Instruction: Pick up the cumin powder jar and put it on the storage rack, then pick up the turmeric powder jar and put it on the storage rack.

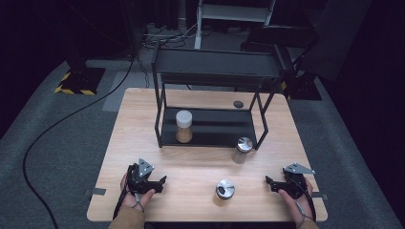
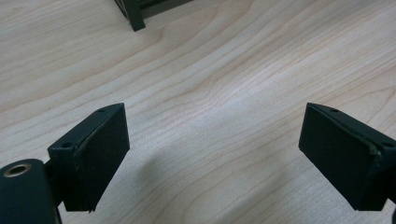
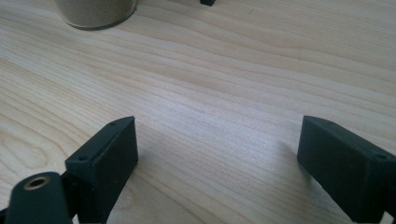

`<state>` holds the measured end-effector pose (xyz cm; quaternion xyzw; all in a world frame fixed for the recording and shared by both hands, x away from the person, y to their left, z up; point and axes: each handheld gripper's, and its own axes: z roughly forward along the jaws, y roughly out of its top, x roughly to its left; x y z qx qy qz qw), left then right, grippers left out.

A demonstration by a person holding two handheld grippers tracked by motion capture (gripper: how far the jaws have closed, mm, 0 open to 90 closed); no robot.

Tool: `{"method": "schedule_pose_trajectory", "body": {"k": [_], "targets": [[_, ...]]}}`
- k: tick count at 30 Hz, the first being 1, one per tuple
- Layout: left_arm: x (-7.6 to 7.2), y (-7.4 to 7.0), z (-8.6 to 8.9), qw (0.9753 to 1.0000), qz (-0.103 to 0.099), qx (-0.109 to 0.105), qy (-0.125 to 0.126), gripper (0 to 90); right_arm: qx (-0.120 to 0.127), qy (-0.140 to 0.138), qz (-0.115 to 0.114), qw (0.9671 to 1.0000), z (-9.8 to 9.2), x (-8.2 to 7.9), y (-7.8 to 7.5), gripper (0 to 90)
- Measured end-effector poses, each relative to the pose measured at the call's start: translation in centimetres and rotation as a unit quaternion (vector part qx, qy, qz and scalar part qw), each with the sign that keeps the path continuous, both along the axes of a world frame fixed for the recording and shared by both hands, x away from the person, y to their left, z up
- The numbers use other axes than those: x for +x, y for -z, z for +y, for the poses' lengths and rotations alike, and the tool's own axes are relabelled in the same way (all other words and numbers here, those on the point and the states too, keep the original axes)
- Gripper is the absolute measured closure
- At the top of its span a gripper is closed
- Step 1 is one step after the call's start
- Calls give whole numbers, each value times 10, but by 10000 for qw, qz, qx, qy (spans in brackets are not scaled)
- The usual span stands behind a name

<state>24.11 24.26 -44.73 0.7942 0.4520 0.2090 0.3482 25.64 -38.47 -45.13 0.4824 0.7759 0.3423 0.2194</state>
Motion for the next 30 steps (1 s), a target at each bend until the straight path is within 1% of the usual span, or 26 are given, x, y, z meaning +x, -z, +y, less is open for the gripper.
{"method": "schedule_pose_trajectory", "body": {"k": [1, 2, 4, 6, 7, 9, 19, 23, 26, 28, 30], "targets": [[1, 0, 0, 10000, 54, 17, -2, 82, 1, 1, 1, 10000, 0, 0, 0, 123], [1, 0, 0, 10000, 54, 17, -2, 81, 1, 1, 1, 10000, 0, 0, 0, 123], [3, 1, 0, 9998, 174, 53, -31, 78, 1, 0, 2, 10000, 0, 0, 0, 123], [4, 1, 0, 9998, 192, 59, -30, 78, 1, 0, 1, 10000, 0, 0, 0, 123], [5, 2, 0, 9996, 262, 65, -31, 76, 1, 0, 2, 10000, 0, 0, 0, 123], [6, 2, 1, 9995, 308, 14, -45, 72, 1, 0, 2, 10000, 0, 0, 0, 123], [7, 2, 2, 9994, 325, -2, -64, 62, 1, -4, 9, 10000, 0, 0, 0, 123], [8, 2, 1, 9994, 334, 8, -64, 55, -13, -59, 19, 10000, -1, 2, -1, 108], [8, 2, 1, 9994, 334, 10, -58, 53, -60, -108, -14, 9999, -1, 0, -1, 97], [9, 2, 1, 9994, 340, 12, -60, 47, -98, -160, -88, 9998, -1, -1, 0, 89], [10, 1, 1, 9993, 362, 29, -65, 30, -91, -175, -108, 9997, -2, -3, -1, 88]]}}
